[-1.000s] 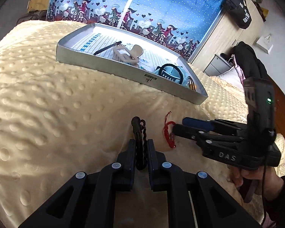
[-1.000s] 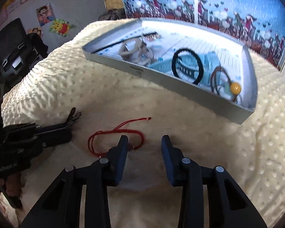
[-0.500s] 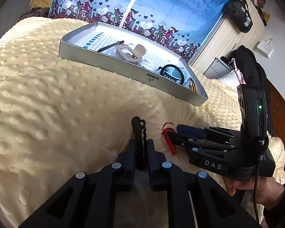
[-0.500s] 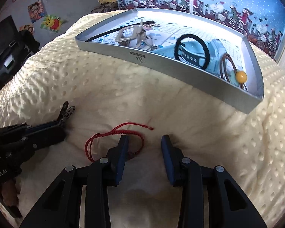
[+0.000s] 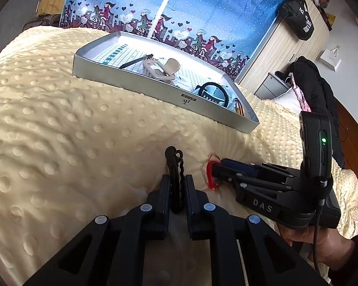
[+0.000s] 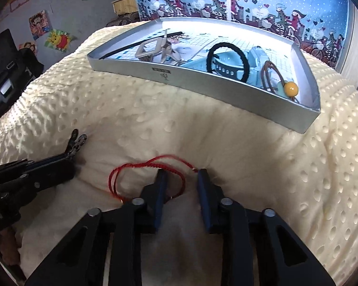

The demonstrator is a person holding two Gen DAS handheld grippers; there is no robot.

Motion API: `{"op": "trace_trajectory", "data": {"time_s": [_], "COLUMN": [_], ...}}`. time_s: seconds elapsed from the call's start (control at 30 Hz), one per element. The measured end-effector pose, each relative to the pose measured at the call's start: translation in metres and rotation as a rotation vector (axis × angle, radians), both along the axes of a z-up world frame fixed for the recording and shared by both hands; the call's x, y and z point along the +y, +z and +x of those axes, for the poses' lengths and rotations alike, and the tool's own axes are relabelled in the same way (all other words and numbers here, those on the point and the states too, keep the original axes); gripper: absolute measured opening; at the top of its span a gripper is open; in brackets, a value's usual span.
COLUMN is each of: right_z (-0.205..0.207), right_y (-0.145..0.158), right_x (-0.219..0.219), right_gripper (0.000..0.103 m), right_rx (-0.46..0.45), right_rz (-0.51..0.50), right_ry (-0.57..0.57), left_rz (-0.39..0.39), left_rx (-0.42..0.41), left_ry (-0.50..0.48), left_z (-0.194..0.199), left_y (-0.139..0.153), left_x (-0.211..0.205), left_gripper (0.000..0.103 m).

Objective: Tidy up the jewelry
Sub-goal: 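Grasp the red string bracelet with the right tool while the left tool holds the chain, then carry the chain in the left tool while the right tool carries the bracelet into the tray, release both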

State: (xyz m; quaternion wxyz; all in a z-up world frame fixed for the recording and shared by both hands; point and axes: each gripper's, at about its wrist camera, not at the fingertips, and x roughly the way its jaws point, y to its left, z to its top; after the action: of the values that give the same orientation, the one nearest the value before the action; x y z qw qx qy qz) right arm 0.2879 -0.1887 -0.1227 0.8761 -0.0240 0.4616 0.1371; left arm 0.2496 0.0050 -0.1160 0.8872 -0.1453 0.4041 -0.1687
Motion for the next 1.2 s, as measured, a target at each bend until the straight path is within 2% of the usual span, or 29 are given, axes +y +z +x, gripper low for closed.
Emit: {"op": "trace_trajectory", "data": {"time_s": [0.13,0.5,0.7,0.83,0.97,1.1,1.2], "right_z": [0.008,0.0,-0.003,-0.002,0.009,0.035,0.06], "right_y": [-0.002,0.003,0.026,0.044,0.062,0.076,0.081], "right_x": [-0.014,-0.031,-0.032,-0.031,-0.034,-0.035,-0.031], "right_gripper": [0.002,0.002,0.002,0.002,0.002,0.002,0.002], "right_rx": [0.016,-0.056,-0.118,-0.164,-0.198,-0.215,-0.226], "right_rz": [0.081,0.213,0.206,0.213,0.245,0.241,0.205], "right_ry": [-0.043,-0.062,-0.047,-0.025,-0.036,-0.05,-0.066], "left_rz": [-0.003,-0.008,-0.02,-0.064,-0.089,-0.099,-0.062], "left_rx": [0.001,-0.003,-0.013,-0.059,-0.129,-0.166,-0.171], "left_ry": [0.0,0.0,-0.015,-0.061,-0.066,-0.02,0.019], "left_z": [0.0,0.0,-0.001,0.0,0.013,0.045,0.08], "left_y": [0.0,-0.001,0.0,0.014,0.042,0.066,0.077], "left_x": [0.0,0.001,0.001,-0.001,-0.002,0.01,0.02], "left_gripper": [0.011,0.011,0.011,0.011,0.011,0.011,0.011]}}
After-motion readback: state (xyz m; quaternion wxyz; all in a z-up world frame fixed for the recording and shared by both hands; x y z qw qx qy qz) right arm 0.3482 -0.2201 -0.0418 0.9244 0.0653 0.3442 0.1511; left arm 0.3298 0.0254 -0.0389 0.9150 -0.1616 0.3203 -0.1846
